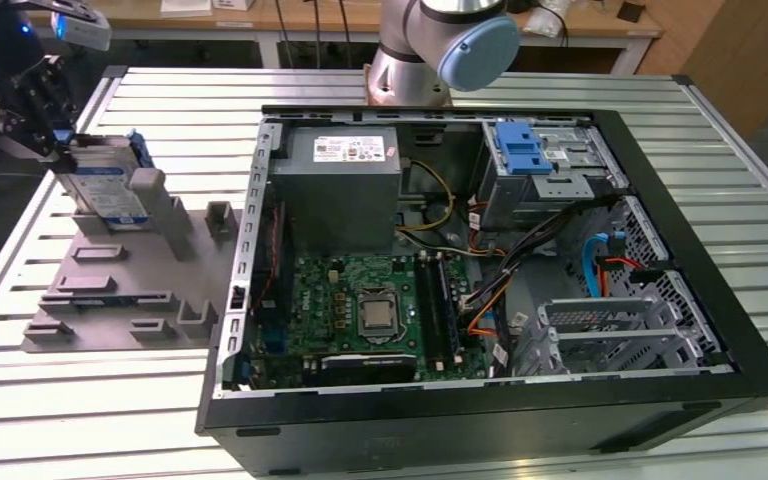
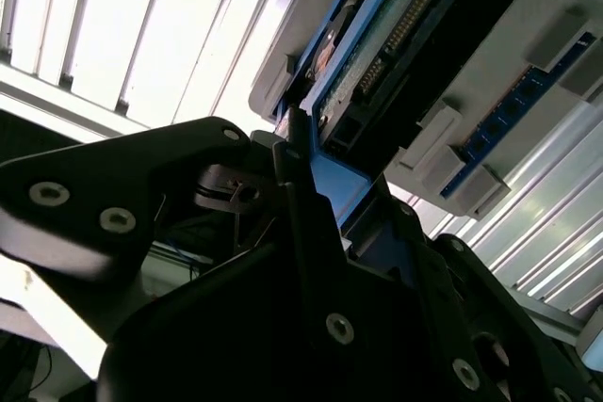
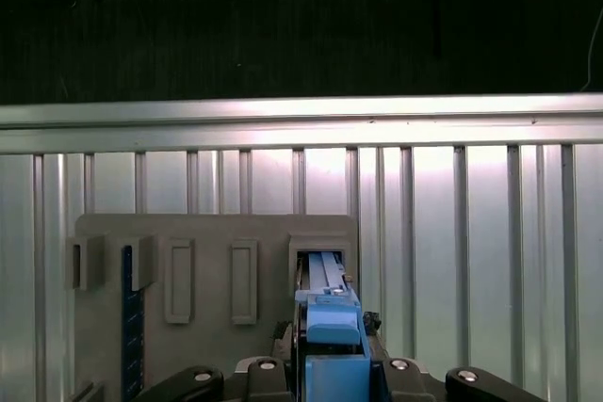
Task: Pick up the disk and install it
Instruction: 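Pick up the disk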
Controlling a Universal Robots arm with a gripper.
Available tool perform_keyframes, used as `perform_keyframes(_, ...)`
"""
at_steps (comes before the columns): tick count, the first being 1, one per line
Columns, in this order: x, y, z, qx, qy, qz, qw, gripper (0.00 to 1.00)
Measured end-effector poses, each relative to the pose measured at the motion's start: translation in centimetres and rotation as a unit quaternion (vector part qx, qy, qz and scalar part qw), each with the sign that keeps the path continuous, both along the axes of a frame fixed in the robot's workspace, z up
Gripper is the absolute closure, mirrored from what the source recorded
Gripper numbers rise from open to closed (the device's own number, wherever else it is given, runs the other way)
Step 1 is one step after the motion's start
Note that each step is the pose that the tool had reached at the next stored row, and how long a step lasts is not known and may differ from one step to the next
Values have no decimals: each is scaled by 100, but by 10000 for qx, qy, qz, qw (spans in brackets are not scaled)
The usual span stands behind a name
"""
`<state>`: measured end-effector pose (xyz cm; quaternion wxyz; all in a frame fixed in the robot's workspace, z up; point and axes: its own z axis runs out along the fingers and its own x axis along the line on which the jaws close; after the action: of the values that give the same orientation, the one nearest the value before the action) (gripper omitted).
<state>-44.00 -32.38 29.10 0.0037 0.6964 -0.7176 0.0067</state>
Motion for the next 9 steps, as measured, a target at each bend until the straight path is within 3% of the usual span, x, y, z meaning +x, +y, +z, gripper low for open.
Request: perform_keyframes(9, 1, 1, 89, 0, -1, 0, 10000, 64)
